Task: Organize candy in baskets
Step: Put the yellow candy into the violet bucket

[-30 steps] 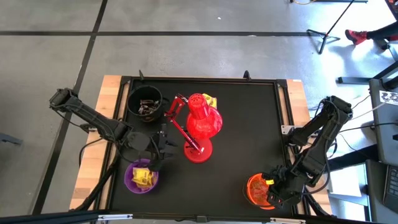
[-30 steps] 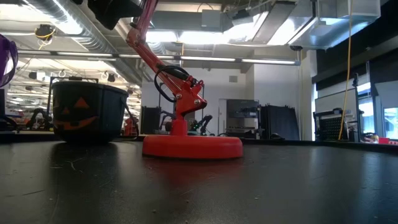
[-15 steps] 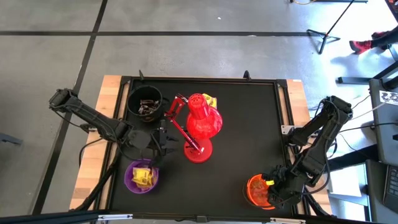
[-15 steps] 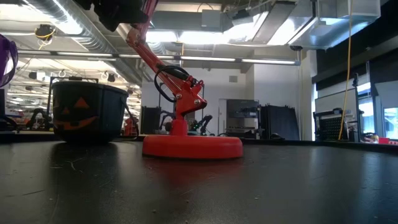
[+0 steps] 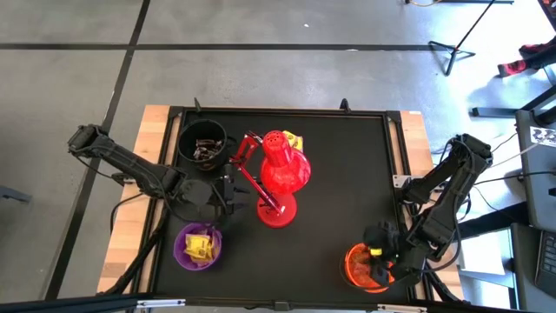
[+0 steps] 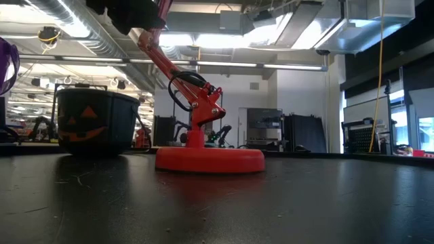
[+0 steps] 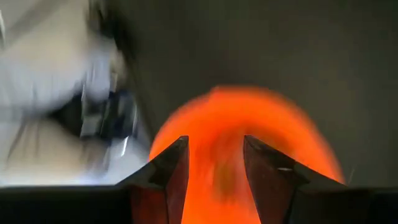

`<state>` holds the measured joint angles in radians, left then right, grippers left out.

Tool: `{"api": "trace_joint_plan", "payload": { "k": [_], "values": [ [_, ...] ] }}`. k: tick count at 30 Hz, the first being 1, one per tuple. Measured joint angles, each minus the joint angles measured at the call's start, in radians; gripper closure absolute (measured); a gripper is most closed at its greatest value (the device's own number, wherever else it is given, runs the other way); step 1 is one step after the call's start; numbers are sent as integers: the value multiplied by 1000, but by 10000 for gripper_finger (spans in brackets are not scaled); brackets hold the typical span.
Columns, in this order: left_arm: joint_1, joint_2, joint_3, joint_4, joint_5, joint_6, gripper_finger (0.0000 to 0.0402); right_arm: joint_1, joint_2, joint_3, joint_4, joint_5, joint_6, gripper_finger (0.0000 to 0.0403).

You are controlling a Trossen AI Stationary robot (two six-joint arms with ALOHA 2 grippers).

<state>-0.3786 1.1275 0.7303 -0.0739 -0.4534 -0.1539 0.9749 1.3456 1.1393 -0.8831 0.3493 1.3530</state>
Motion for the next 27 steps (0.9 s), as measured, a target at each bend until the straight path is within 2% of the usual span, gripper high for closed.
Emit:
{"api": "trace_joint_plan", "payload": {
  "k": [5, 9, 11, 17, 22, 27],
  "values": [
    [1, 0, 0, 0, 2, 7, 237, -19, 0, 0, 40, 501, 0, 255],
    [1, 0, 0, 0, 3, 7, 237, -65, 0, 0, 128, 783, -11, 255],
    [1, 0, 0, 0, 3, 6, 237, -100, 0, 0, 183, 857, -15, 255],
    [1, 0, 0, 0, 3, -1, 237, -226, 0, 0, 354, 872, -16, 255],
    [1, 0, 0, -1, 3, -3, 237, -331, 0, 0, 465, 774, -16, 255],
    [1, 0, 0, -2, 3, -15, 237, -422, 0, 0, 466, 653, -18, 255]
  ]
}}
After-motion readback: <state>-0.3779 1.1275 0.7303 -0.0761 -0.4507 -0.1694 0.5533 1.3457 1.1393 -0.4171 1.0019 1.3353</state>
